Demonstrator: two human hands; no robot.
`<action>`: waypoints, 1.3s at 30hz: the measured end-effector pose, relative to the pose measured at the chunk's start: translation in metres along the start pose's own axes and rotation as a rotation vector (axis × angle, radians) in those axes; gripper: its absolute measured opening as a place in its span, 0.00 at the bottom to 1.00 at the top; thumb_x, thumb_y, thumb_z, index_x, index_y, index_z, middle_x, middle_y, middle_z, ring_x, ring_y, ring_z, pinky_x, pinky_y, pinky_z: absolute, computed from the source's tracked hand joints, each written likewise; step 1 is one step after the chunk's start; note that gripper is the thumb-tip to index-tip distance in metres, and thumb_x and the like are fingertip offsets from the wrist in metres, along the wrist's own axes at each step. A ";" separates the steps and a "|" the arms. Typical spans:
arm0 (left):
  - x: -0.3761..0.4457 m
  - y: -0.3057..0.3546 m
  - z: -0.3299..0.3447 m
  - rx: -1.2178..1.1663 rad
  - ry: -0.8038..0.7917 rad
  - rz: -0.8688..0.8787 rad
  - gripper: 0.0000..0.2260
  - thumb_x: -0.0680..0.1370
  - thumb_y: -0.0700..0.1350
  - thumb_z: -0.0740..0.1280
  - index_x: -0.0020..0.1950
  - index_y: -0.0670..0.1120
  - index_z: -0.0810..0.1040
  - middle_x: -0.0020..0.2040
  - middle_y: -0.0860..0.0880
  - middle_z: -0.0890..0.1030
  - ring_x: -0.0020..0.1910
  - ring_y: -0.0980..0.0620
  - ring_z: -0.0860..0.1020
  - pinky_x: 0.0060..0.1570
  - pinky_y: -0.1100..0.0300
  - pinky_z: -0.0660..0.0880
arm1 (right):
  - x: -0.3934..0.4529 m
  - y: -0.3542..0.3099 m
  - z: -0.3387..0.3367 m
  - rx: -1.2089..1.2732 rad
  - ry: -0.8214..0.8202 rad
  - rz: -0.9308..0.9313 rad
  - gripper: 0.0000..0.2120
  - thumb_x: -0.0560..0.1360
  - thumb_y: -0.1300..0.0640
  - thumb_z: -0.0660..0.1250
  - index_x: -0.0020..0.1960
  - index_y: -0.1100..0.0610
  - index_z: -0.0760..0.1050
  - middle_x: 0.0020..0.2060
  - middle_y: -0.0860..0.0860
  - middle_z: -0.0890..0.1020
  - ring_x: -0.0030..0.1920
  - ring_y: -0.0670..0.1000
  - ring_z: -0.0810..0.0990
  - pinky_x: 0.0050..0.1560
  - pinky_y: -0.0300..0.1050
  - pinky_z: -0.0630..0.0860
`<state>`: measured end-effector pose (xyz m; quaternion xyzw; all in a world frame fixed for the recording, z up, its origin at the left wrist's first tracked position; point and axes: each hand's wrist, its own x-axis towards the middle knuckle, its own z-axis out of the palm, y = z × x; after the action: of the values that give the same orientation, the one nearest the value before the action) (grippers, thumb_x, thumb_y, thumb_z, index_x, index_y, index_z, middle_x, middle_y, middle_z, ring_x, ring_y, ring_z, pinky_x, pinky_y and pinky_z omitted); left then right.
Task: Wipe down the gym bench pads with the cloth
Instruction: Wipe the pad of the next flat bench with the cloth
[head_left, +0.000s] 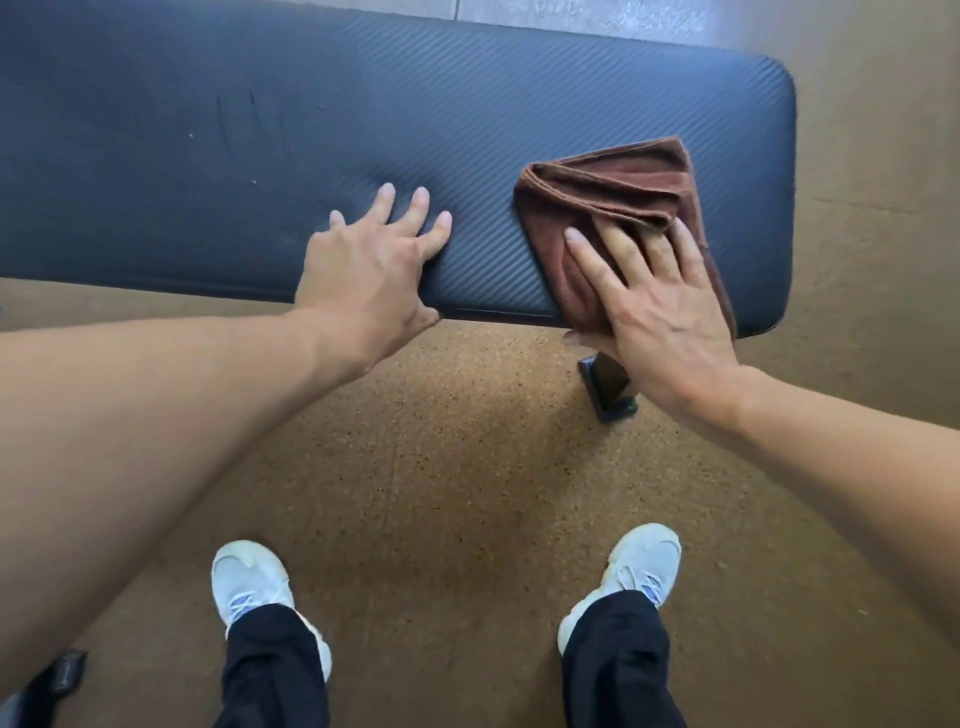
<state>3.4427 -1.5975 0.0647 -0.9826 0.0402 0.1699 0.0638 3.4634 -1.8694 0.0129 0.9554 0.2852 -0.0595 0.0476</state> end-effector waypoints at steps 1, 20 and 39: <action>0.002 0.000 0.001 0.006 -0.011 0.002 0.39 0.76 0.63 0.70 0.82 0.56 0.56 0.83 0.52 0.54 0.79 0.43 0.59 0.66 0.42 0.71 | 0.003 -0.005 -0.001 0.006 0.008 -0.004 0.44 0.76 0.31 0.60 0.85 0.49 0.49 0.81 0.57 0.61 0.80 0.65 0.58 0.81 0.64 0.50; 0.017 -0.003 -0.009 0.015 -0.162 0.119 0.39 0.78 0.54 0.71 0.82 0.49 0.52 0.83 0.46 0.51 0.81 0.41 0.52 0.63 0.46 0.73 | -0.003 0.010 -0.011 0.000 -0.023 -0.202 0.38 0.78 0.47 0.59 0.85 0.50 0.51 0.76 0.56 0.71 0.75 0.63 0.71 0.80 0.57 0.51; 0.015 0.000 -0.005 0.013 -0.167 0.083 0.36 0.81 0.53 0.68 0.82 0.49 0.51 0.83 0.47 0.51 0.82 0.40 0.50 0.62 0.46 0.75 | -0.034 0.067 -0.021 -0.058 -0.206 -0.012 0.41 0.77 0.33 0.57 0.85 0.47 0.50 0.72 0.56 0.74 0.68 0.62 0.74 0.78 0.57 0.58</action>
<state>3.4587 -1.5993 0.0644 -0.9620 0.0765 0.2536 0.0663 3.4736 -1.9407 0.0425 0.9407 0.2862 -0.1496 0.1040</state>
